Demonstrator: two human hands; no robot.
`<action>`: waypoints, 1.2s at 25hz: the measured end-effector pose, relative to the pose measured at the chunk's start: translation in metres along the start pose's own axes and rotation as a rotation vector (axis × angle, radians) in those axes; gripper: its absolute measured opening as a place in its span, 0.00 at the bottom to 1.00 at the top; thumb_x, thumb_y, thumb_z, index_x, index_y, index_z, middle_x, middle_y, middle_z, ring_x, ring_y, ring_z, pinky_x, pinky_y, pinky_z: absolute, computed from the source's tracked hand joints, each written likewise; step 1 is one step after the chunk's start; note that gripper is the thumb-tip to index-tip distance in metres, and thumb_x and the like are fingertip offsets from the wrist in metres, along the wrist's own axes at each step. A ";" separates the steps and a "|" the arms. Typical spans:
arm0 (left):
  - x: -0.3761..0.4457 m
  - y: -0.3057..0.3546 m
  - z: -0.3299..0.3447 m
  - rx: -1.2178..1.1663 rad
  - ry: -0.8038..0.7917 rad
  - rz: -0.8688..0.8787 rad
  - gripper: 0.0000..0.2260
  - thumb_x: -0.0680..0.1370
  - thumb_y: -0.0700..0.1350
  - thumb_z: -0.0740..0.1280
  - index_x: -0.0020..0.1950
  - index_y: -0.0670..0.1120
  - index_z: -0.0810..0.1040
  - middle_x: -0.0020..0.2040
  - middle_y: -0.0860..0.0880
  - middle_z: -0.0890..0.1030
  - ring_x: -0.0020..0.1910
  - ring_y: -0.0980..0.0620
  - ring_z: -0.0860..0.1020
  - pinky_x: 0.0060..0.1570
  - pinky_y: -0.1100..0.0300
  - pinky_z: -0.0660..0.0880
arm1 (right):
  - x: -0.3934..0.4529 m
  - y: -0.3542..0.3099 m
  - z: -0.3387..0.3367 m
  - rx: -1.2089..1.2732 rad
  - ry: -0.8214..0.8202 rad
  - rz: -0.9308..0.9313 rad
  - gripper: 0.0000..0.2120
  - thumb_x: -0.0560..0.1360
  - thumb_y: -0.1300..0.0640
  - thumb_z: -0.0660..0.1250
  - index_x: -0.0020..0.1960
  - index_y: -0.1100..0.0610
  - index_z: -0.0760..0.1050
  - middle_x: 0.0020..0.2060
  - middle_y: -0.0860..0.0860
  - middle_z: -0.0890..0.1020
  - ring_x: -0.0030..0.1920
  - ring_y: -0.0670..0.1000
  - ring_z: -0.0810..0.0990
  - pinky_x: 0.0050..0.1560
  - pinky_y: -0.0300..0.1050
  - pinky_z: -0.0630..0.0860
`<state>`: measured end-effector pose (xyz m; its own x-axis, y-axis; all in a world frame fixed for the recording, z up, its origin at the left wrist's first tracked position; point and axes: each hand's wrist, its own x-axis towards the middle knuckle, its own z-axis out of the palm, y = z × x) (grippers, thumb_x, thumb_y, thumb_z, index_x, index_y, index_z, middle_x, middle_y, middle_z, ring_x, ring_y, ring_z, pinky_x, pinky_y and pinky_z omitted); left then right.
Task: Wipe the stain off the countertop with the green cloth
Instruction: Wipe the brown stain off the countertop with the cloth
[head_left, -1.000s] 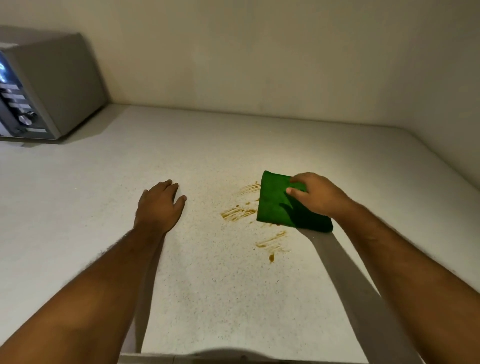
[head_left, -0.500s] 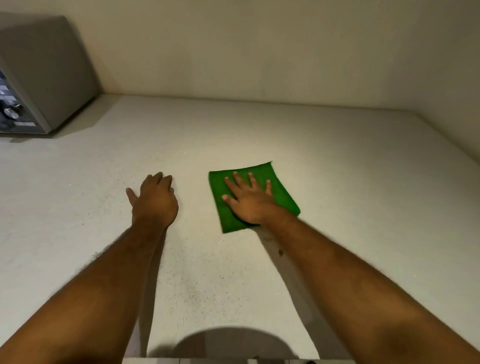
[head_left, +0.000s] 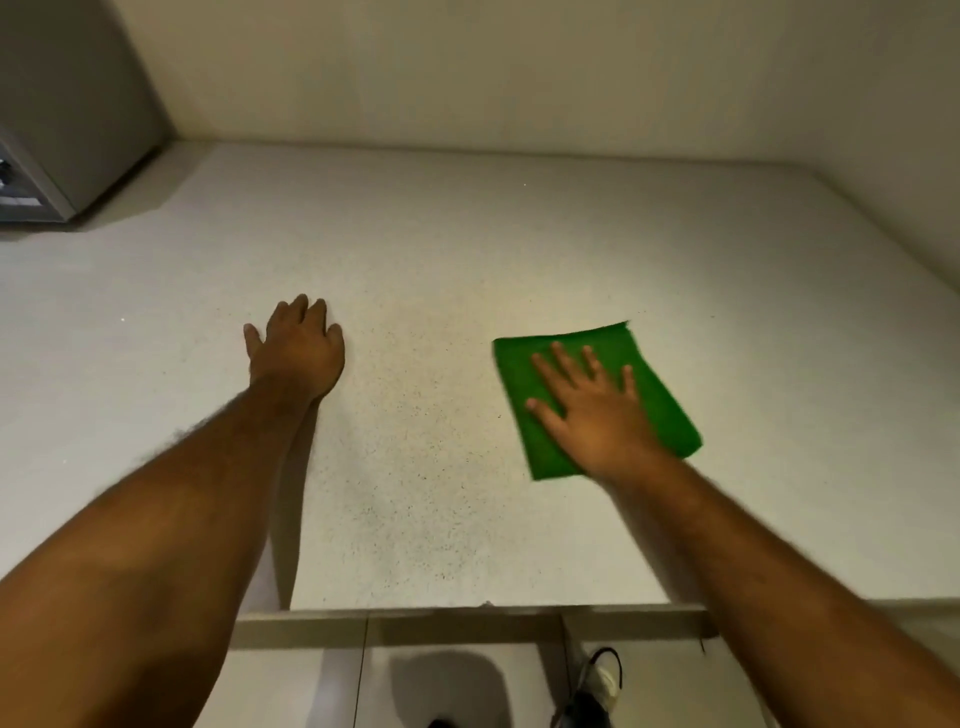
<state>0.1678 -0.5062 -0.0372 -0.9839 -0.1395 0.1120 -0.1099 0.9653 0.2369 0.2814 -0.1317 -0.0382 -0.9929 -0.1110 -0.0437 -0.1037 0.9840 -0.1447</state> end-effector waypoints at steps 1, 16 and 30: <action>-0.002 0.000 -0.001 0.016 -0.015 0.011 0.27 0.87 0.56 0.52 0.84 0.47 0.63 0.85 0.45 0.61 0.85 0.43 0.57 0.81 0.32 0.49 | 0.009 0.023 -0.005 -0.015 0.006 0.077 0.36 0.80 0.25 0.37 0.85 0.36 0.40 0.87 0.45 0.43 0.86 0.58 0.43 0.81 0.74 0.39; -0.016 -0.007 0.002 0.043 -0.020 0.025 0.30 0.85 0.62 0.53 0.84 0.49 0.62 0.86 0.46 0.60 0.85 0.42 0.55 0.80 0.33 0.52 | 0.018 -0.147 0.013 0.034 -0.093 -0.245 0.38 0.81 0.27 0.41 0.87 0.40 0.46 0.88 0.47 0.47 0.87 0.59 0.43 0.79 0.73 0.31; -0.010 0.018 0.004 0.010 -0.044 0.064 0.32 0.85 0.64 0.51 0.85 0.50 0.60 0.87 0.46 0.58 0.86 0.42 0.54 0.81 0.33 0.49 | 0.073 -0.030 -0.021 -0.014 -0.066 0.226 0.40 0.81 0.26 0.39 0.87 0.45 0.40 0.87 0.52 0.42 0.86 0.64 0.40 0.76 0.83 0.37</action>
<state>0.1757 -0.4869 -0.0377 -0.9942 -0.0677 0.0840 -0.0477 0.9741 0.2208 0.2106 -0.1667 -0.0165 -0.9849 0.1038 -0.1385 0.1195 0.9867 -0.1103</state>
